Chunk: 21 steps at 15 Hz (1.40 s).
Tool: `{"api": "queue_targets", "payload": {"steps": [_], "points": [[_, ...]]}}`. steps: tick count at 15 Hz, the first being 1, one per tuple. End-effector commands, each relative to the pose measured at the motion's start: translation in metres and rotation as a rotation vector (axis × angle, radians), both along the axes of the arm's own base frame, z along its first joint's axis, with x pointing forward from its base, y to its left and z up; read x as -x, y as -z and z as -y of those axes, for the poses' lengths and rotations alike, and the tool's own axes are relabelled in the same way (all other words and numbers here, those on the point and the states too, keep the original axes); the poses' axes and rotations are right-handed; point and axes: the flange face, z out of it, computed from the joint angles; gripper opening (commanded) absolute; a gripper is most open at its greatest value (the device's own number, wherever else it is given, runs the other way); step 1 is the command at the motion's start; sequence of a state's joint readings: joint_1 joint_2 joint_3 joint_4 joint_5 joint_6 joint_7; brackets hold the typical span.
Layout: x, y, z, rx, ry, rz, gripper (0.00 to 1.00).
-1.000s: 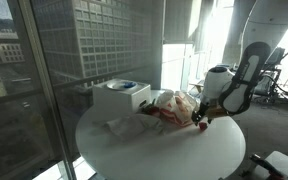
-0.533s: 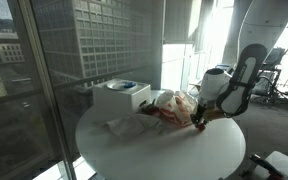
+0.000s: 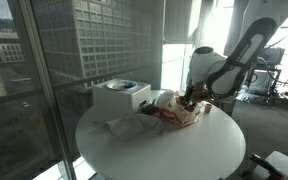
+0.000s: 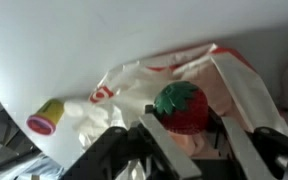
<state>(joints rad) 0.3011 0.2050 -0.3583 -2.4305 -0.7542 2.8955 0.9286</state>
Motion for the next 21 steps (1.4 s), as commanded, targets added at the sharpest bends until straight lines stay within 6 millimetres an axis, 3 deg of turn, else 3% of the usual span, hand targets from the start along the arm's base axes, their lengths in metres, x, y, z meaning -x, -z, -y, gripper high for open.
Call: {"api": "queue_targets", "payload": {"steps": [1, 5, 10, 11, 12, 15, 16, 18, 21], "points": [[-0.044, -0.045, 0.001, 0.103, -0.014, 0.101, 0.24], [-0.077, -0.030, 0.013, 0.104, 0.008, 0.119, 0.24], [-0.091, -0.008, 0.013, 0.061, 0.033, 0.112, 0.26], [-0.092, -0.008, 0.014, 0.066, 0.048, 0.108, 0.74], [-0.092, -0.015, 0.017, 0.090, 0.064, 0.106, 0.76], [-0.090, -0.041, 0.036, 0.143, 0.128, 0.127, 0.97], [-0.088, -0.049, 0.046, 0.156, 0.167, 0.132, 1.00], [-0.079, -0.054, 0.070, 0.162, 0.257, 0.121, 1.00], [-0.069, -0.046, 0.113, 0.172, 0.397, 0.159, 1.00]]}}
